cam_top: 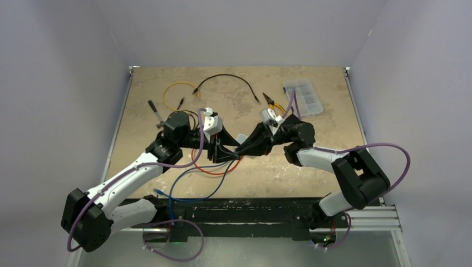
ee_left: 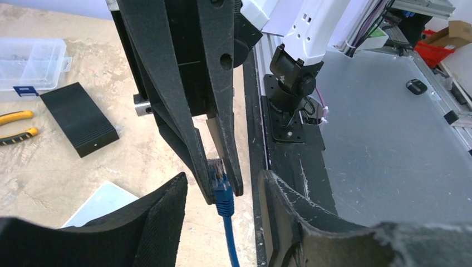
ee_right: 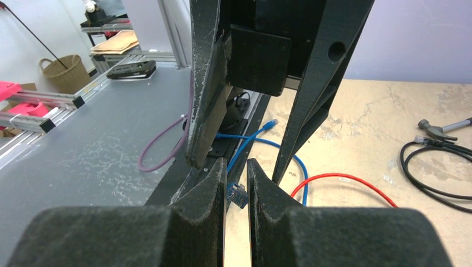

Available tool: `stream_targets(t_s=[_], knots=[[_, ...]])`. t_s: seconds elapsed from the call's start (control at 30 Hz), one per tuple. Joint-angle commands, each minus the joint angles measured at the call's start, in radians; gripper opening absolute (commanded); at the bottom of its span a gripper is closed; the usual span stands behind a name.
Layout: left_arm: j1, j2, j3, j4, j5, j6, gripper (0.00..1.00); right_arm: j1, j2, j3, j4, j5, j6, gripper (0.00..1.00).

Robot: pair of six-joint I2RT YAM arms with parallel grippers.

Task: Insert the plug into the switch port
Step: Pick up the connector from the center of the board.

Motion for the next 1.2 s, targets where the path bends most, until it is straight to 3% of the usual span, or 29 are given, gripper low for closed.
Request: stream_targets(t_s=[0.0, 0.37, 0.63, 0.8, 0.93, 0.97, 1.07, 1.17], knots=[[-0.001, -0.015, 0.006, -0.009, 0.009, -0.012, 0.5, -0.018, -0.04, 0.059, 0.546, -0.013, 0.019, 0.0], [-0.001, 0.004, -0.014, 0.063, -0.002, -0.147, 0.52, -0.035, -0.052, 0.113, 0.56, -0.015, 0.045, 0.0], [-0.001, 0.071, -0.02, 0.179, 0.058, -0.257, 0.42, -0.035, -0.079, 0.111, 0.564, -0.014, 0.049, 0.0], [-0.001, 0.087, -0.03, 0.239, 0.088, -0.306, 0.29, -0.035, -0.089, 0.112, 0.563, -0.015, 0.049, 0.0], [0.0, 0.08, -0.032, 0.252, 0.095, -0.316, 0.1, -0.036, -0.089, 0.108, 0.561, -0.016, 0.049, 0.0], [-0.001, 0.077, -0.031, 0.245, 0.091, -0.309, 0.02, -0.035, -0.089, 0.105, 0.558, -0.016, 0.05, 0.0], [-0.002, 0.059, 0.006, 0.083, 0.005, -0.211, 0.0, -0.038, -0.086, 0.089, 0.543, -0.006, 0.054, 0.01], [-0.006, 0.02, 0.054, -0.115, -0.174, -0.08, 0.0, -0.052, -0.075, 0.063, 0.54, 0.028, 0.084, 0.18]])
